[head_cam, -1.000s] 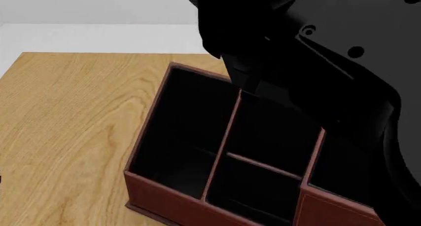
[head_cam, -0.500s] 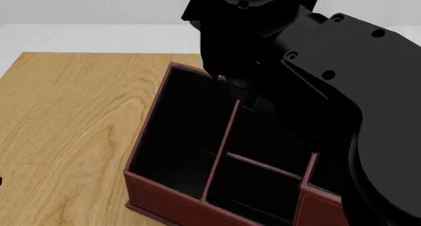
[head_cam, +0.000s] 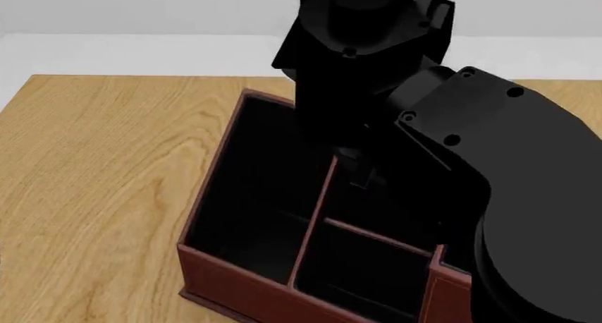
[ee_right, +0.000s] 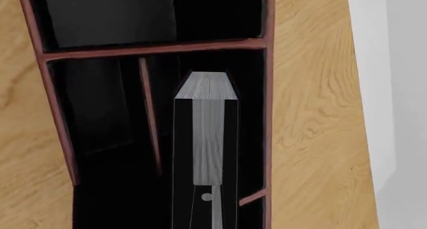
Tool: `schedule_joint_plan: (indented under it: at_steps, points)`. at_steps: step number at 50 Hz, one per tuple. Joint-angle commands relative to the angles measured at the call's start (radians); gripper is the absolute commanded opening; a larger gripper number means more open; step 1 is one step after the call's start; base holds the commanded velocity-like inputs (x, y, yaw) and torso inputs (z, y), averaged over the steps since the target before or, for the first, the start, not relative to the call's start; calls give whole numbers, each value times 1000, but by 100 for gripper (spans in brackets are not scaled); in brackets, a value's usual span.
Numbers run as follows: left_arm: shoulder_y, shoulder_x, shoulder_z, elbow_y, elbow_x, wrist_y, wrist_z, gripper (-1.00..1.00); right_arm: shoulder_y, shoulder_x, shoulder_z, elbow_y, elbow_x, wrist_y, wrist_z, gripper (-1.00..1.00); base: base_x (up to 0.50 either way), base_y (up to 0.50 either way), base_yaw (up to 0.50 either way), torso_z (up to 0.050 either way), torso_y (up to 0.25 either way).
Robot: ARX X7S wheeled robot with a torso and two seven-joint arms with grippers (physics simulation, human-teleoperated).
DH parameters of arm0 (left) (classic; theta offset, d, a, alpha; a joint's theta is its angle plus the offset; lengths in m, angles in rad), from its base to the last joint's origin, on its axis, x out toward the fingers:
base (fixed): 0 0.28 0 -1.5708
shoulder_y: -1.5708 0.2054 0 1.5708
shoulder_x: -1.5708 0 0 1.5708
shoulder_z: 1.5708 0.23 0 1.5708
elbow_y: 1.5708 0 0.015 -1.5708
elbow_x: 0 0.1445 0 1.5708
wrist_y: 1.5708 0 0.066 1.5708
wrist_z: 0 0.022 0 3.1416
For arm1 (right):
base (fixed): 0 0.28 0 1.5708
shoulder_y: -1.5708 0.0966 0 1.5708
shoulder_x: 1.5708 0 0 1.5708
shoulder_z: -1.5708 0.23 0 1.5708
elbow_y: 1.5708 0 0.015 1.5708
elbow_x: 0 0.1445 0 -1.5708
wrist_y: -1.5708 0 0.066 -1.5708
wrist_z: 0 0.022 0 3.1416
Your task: Pick up the book and place it in the front compartment of the caddy.
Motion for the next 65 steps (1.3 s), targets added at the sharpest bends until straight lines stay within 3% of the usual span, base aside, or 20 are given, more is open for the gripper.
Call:
schedule_joint_plan:
  at_steps: [1, 14, 43, 44, 65]
  points:
    - [-2, 8, -12, 3, 1, 10, 33, 100, -53, -48, 21, 76, -78, -60, -1, -100, 0, 0, 0, 0, 0]
    - [-4, 9, -8, -2, 2, 8, 32, 100, -151, -48, 192, 73, -317, -31, -43, -100, 0, 0, 0, 1, 2]
    - [17, -26, -4, 23, 5, 23, 3, 100, -204, -48, 218, 142, -304, -72, 26, -100, 0, 0, 0, 0, 1]
    - [17, -26, -4, 23, 5, 23, 3, 100, -204, -48, 217, 145, -306, -80, 38, 100, 0, 0, 0, 0, 0]
    - [6, -28, 3, 28, 2, 22, -3, 100, -187, -48, 217, 144, -291, -77, 53, 100, 0, 0, 0, 0, 0]
